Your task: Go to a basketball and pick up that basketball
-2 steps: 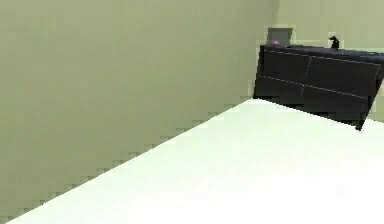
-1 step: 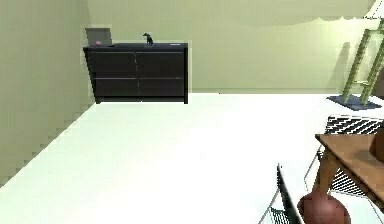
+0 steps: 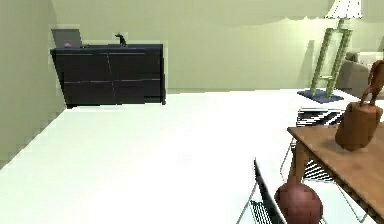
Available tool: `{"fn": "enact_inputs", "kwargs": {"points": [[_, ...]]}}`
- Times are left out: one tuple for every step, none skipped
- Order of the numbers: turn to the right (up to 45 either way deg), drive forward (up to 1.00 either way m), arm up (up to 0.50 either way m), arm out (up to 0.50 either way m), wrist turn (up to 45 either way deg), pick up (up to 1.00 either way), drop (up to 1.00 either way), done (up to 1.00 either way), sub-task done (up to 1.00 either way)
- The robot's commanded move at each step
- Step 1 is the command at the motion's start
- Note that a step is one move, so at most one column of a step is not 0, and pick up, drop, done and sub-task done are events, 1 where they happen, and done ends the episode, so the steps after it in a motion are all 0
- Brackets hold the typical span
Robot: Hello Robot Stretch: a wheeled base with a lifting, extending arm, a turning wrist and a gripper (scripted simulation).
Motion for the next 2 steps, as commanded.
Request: {"fn": "enact_inputs", "kwargs": {"points": [[0.0, 0.50, 0.00, 0.00, 0.0, 0.00, 0.00, 0.00, 0.00], [0.0, 0.50, 0.00, 0.00, 0.0, 0.00, 0.00, 0.00, 0.00]]}}
